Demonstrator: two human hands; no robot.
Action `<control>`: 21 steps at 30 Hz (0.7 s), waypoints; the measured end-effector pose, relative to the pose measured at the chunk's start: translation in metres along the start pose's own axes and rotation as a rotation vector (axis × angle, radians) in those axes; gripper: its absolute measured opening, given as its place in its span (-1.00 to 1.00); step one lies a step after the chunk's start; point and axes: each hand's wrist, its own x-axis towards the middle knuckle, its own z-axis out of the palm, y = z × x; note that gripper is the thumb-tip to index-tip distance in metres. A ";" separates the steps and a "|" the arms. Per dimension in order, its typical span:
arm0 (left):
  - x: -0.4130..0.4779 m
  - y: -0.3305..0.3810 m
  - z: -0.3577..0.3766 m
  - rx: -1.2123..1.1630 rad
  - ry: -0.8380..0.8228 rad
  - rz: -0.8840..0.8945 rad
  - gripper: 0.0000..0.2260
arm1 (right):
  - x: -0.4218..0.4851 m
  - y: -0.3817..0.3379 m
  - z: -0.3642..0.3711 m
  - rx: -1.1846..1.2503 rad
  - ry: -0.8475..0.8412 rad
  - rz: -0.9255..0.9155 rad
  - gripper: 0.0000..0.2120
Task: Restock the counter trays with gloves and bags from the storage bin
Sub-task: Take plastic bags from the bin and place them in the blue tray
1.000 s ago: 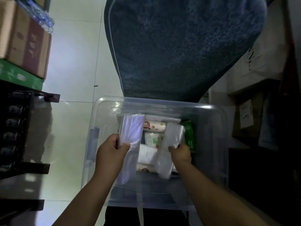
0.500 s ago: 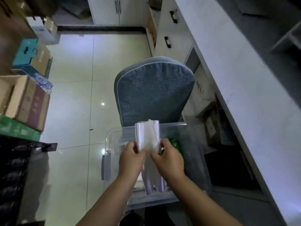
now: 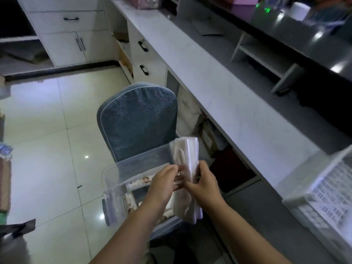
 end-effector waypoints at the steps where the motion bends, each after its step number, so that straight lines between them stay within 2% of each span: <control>1: -0.002 0.000 0.008 0.070 -0.047 0.008 -0.78 | -0.006 0.004 -0.012 0.016 0.031 0.017 -0.68; 4: -0.005 -0.002 0.035 0.303 -0.112 0.081 -0.85 | -0.024 0.016 -0.052 0.074 0.114 0.063 -0.71; 6: -0.007 -0.003 0.060 0.375 -0.049 0.117 -0.89 | -0.039 0.022 -0.080 0.115 0.162 0.076 -0.75; 7: -0.009 -0.004 0.073 0.370 -0.020 0.132 -0.84 | -0.047 0.026 -0.094 0.130 0.182 0.078 -0.76; 10: -0.021 -0.008 0.126 0.247 -0.070 0.149 -0.67 | -0.075 0.038 -0.136 0.155 0.226 0.102 -0.75; 15: -0.060 -0.017 0.234 -0.115 -0.311 -0.010 -0.60 | -0.132 0.067 -0.224 0.135 0.278 0.142 -0.78; 18: -0.086 -0.031 0.303 -0.160 -0.348 -0.048 -0.67 | -0.174 0.091 -0.278 0.245 0.326 0.168 -0.78; 21: -0.113 -0.052 0.368 -0.140 -0.301 -0.067 -0.82 | -0.215 0.121 -0.328 0.320 0.308 0.180 -0.67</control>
